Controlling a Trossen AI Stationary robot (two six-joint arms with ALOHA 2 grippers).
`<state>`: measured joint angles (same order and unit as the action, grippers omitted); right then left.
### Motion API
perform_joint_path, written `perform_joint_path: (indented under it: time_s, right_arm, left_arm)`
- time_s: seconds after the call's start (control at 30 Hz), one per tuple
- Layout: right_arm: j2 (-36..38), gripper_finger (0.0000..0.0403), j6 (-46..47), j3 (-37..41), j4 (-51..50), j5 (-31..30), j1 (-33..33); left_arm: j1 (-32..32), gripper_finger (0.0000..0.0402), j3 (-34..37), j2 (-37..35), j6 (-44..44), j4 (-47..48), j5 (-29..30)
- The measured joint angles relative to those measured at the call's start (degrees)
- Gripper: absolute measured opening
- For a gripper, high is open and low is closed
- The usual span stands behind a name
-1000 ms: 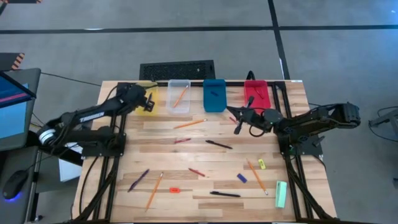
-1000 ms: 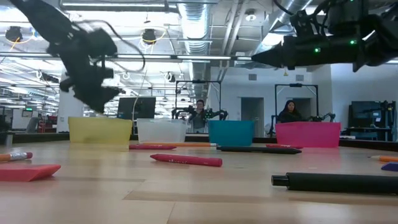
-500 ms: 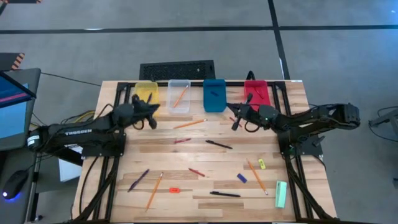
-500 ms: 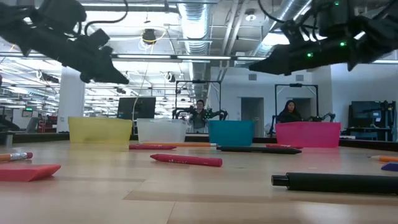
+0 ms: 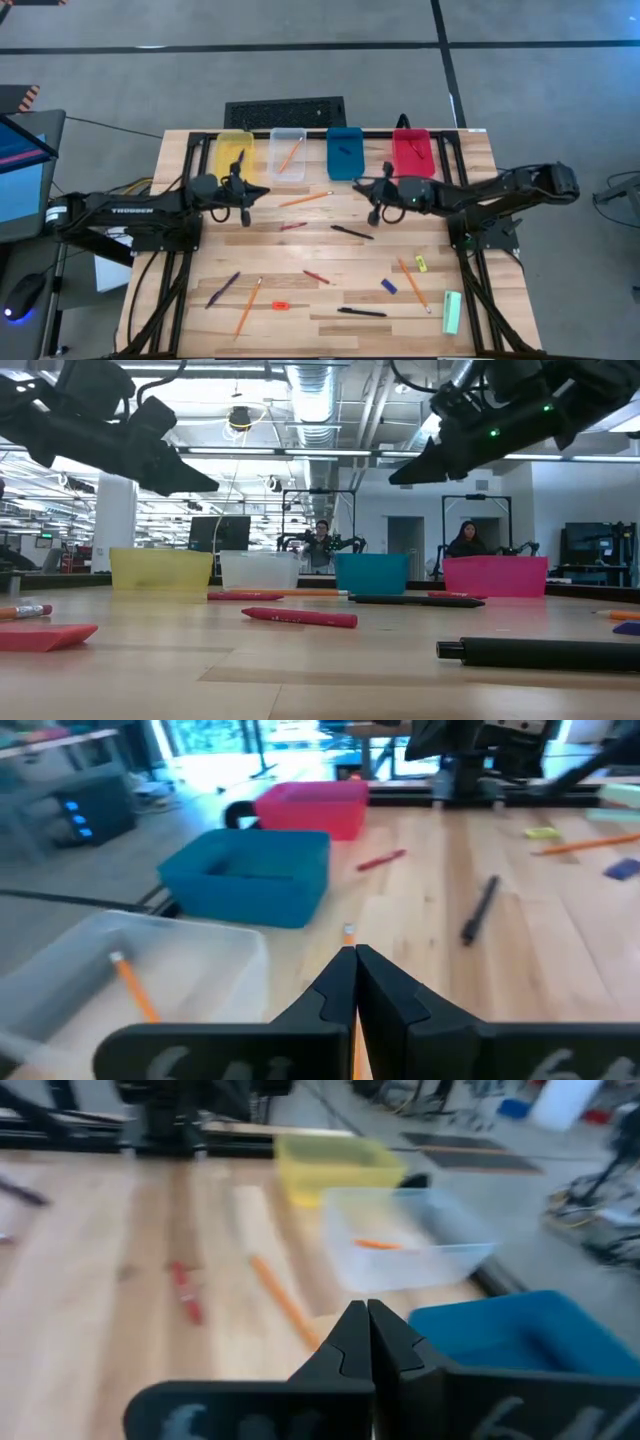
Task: Sort crayons/erasers/pens/pencils in bins
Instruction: Put the red crayon into the red bin
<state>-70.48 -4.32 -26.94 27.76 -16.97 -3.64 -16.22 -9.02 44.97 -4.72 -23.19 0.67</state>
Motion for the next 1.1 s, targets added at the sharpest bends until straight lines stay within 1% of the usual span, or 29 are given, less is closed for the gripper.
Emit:
perform_joint_path:
  time_s: [0.17, 0.23, 0.27, 0.4, 0.5, 0.57, 0.77, 0.87, 0.97, 1.1]
  right_arm:
    - [-0.15, 0.0001, 3.72, 0.0, -1.92, 0.0, 4.22]
    - [-1.57, 0.0001, 5.42, 0.02, -0.29, 0.08, 5.01]
    - [-2.11, 0.0001, 5.63, 0.51, 2.09, 0.71, 5.23]
    - [-6.25, 0.0001, 4.34, 2.97, 16.64, 6.67, 4.96]
    - [-10.03, 0.0001, 4.28, 4.66, 23.79, 7.93, 3.7]
    - [-12.13, 0.0001, 4.35, 4.93, 25.73, 7.89, 2.69]
    - [-18.02, 0.0001, 6.54, 4.94, 28.52, 7.59, 1.19]
    - [-20.91, 0.0002, 7.09, 4.96, 29.28, 6.62, 1.27]
    - [-23.42, 0.0002, 6.42, 4.94, 30.75, 6.62, 1.29]
    - [-23.97, 0.0001, 5.99, 4.92, 31.25, 6.59, 1.58]
  left_arm:
    - [1.4, 0.0, -0.76, 5.52, 0.71, -2.01, 0.04]
    - [1.58, 0.0, -1.87, 8.21, 0.73, -2.08, 0.19]
    - [1.59, 0.0, -2.45, 9.51, 0.73, -2.1, 0.19]
    - [1.56, 0.0, -5.05, 14.61, 0.9, -2.01, 0.24]
    - [1.56, 0.0, -6.89, 17.75, 1.88, -2.12, 0.22]
    - [1.56, 0.0, -7.97, 19.69, 1.94, -1.34, -0.06]
    - [1.72, 0.0, -11.59, 24.12, 2.13, 6.57, -0.26]
    - [2.33, 0.0006, -14.31, 25.04, 2.46, 12.82, -0.25]
    - [3.4, 0.0022, -16.86, 25.7, 3.06, 20.07, -0.29]
    - [6.18, 0.0054, -19.29, 26.45, 5.27, 23.75, -0.3]
